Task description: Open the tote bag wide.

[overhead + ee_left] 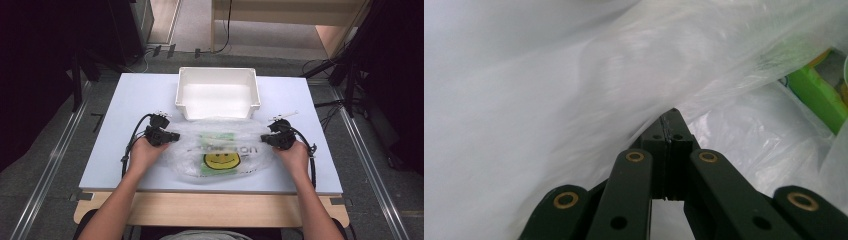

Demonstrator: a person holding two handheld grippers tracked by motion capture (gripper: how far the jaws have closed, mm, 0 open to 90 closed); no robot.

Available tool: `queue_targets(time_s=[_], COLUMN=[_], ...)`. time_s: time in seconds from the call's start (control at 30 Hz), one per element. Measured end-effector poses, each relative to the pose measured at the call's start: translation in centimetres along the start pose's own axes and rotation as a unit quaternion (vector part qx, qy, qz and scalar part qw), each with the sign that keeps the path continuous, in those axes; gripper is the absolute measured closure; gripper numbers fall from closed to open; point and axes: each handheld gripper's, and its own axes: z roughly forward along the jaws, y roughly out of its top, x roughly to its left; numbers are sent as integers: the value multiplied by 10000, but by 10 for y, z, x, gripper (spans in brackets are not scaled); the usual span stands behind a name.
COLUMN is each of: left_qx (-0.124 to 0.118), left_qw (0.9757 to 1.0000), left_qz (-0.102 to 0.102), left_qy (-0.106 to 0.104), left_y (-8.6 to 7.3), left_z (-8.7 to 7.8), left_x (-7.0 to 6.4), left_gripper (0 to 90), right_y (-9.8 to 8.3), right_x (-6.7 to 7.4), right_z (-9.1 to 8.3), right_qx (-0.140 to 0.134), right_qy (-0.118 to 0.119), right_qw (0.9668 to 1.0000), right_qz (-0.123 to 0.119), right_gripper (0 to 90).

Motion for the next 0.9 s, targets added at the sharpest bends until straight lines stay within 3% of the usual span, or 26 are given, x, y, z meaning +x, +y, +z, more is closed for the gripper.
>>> queue_targets(time_s=[0.07, 0.23, 0.33, 0.4, 0.5, 0.63, 0.7, 0.83, 0.9], left_qx=[5, -30, -113, -99, -137, -142, -166, -152, -148], left_qw=[10000, 9994, 9985, 9986, 9983, 9982, 9976, 9981, 9980], left_qz=[-64, -315, -537, -515, -566, -574, -656, -586, -606], left_qy=[60, 116, -4, 73, -11, -60, -112, -92, -100], left_y=[-2, -8, -11, -13, -15, -16, -16, -16, -16], left_z=[-3, -10, -13, -16, -17, -17, -16, -17, -16], left_x=[5, 19, 27, 31, 34, 36, 37, 37, 37], left_gripper=[900, 900, 900, 900, 900, 900, 900, 900, 900], right_y=[-4, -11, -15, -17, -20, -20, -21, -23, -23], right_x=[-7, -14, -19, -22, -25, -24, -26, -31, -31], right_z=[-3, -10, -13, -15, -16, -17, -17, -19, -20], right_qx=[-16, -14, -55, -55, -78, -46, -76, -87, -61], right_qy=[66, -139, -158, -156, -127, -368, -299, -145, -268], right_qw=[9999, 9998, 9996, 9995, 9994, 9992, 9993, 9993, 9993], right_qz=[134, 167, 227, 280, 310, 173, 197, 322, 245], right_gripper=[900, 900, 900, 900, 900, 900, 900, 900, 900])
